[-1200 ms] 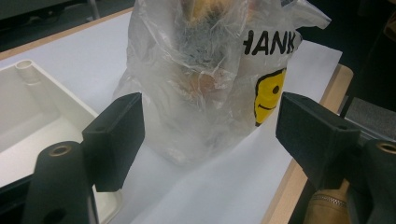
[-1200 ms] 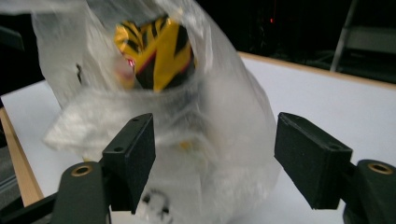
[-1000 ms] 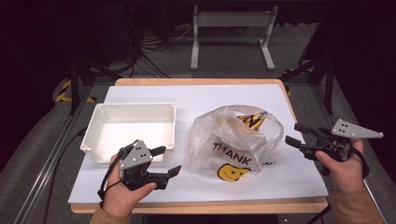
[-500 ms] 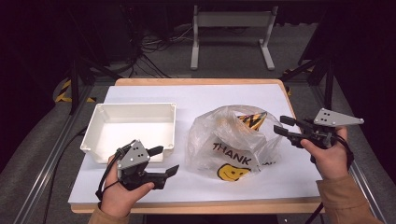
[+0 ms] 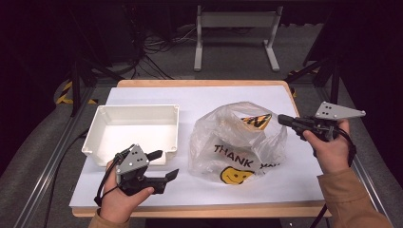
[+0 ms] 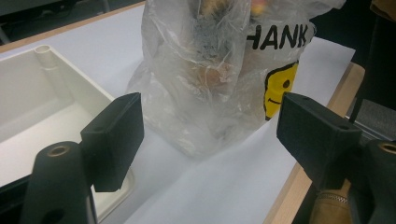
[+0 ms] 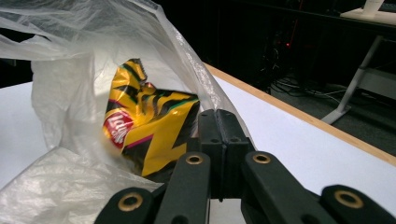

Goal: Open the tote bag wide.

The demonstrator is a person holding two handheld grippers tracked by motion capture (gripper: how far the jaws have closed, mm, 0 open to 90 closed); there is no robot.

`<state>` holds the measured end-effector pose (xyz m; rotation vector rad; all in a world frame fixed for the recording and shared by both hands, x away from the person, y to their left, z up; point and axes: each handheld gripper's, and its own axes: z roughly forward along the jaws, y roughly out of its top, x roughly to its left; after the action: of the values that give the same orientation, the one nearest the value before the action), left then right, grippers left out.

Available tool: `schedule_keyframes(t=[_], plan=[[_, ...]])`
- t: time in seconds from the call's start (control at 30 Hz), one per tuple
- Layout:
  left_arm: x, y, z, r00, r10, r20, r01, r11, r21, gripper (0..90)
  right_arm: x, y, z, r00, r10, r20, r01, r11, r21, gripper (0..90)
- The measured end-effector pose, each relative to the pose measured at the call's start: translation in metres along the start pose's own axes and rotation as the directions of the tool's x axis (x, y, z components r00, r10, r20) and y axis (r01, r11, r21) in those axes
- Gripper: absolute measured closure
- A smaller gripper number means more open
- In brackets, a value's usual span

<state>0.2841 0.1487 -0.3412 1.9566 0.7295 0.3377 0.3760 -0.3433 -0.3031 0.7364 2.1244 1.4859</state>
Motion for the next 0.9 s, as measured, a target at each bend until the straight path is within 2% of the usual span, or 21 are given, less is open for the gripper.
schedule_keyframes(t=[0.13,0.27,0.47,0.63,0.83,0.9], plan=[[0.0,-0.001,0.001,0.9999,-0.01,0.007,0.01,0.9999,0.006,23.7,-0.005,0.002,0.009,0.9998,0.005,0.017,-0.005,1.0,0.014,90.0],[0.001,-0.001,0.002,0.9999,-0.01,0.006,0.01,0.9999,0.004,23.6,-0.012,-0.004,0.019,0.999,0.029,0.035,-0.031,0.998,0.049,90.0],[0.001,-0.001,0.002,1.0,-0.007,0.007,0.007,0.9999,0.007,23.6,-0.018,-0.022,0.028,0.9973,0.065,0.034,-0.068,0.994,0.09,90.0],[0.0,-0.001,0.004,1.0,-0.005,0.007,0.005,0.9999,0.009,23.6,-0.02,-0.039,0.034,0.9955,0.088,0.033,-0.092,0.986,0.139,90.0],[0.0,-0.001,0.004,0.9999,-0.006,0.01,0.006,0.9999,0.012,23.5,-0.019,-0.059,0.046,0.9945,0.102,0.023,-0.105,0.975,0.196,90.0],[0.0,-0.001,0.004,0.9999,-0.006,0.01,0.006,0.9999,0.011,23.6,-0.019,-0.062,0.048,0.9949,0.098,0.024,-0.101,0.974,0.203,90.0]])
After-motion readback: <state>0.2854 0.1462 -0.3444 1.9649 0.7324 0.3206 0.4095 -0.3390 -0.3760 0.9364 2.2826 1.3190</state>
